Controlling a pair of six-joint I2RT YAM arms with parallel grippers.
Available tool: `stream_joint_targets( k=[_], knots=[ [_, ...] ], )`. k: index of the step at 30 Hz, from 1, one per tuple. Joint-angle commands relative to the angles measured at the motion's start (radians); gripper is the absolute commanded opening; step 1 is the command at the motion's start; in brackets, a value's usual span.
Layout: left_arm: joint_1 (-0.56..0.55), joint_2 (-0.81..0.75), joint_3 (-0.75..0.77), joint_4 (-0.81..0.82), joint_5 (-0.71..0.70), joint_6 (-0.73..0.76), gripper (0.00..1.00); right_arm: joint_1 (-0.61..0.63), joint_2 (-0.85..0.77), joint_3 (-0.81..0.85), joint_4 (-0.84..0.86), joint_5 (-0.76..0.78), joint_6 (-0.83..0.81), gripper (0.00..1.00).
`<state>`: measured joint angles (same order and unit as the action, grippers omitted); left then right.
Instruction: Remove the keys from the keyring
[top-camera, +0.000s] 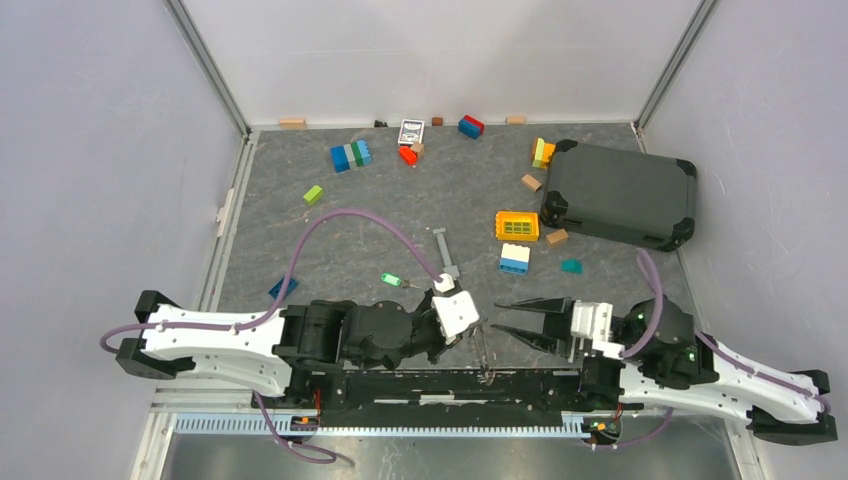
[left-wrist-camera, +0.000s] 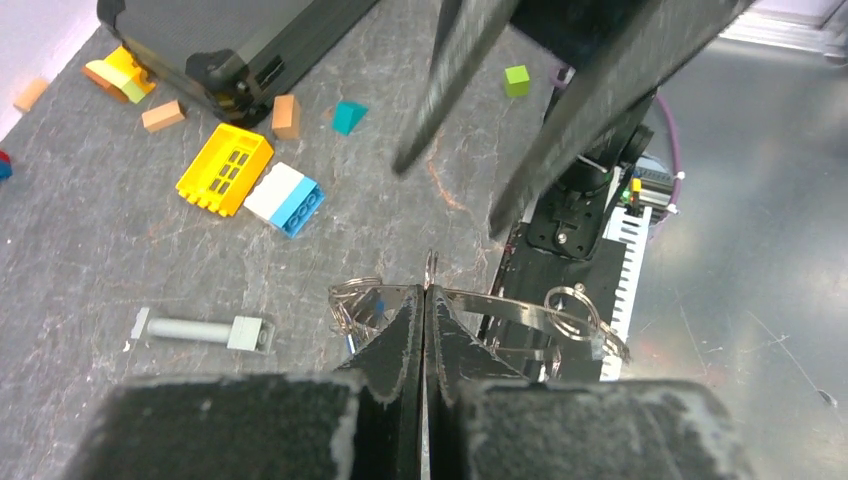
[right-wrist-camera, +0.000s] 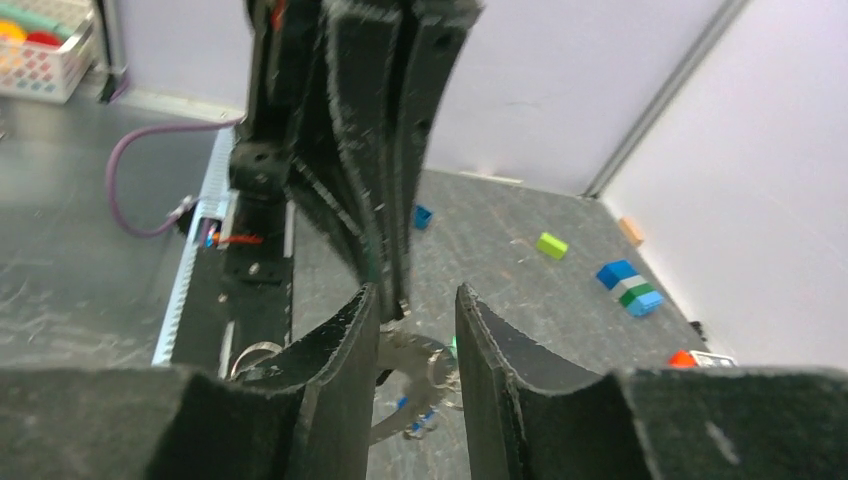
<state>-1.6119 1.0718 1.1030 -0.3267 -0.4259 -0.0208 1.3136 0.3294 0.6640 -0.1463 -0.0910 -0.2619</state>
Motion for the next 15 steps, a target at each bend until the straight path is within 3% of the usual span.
stream_joint_targets(
  k=[1,15],
  knots=[
    [0.002,-0.045,-0.011,0.108,0.051,0.056,0.02,-0.001,0.062,0.045,-0.076,-0.144,-0.025,0.39],
    [0.002,-0.056,-0.020,0.110,0.122,0.076,0.02,-0.001,0.083,0.031,-0.071,-0.114,-0.025,0.28]
  ],
)
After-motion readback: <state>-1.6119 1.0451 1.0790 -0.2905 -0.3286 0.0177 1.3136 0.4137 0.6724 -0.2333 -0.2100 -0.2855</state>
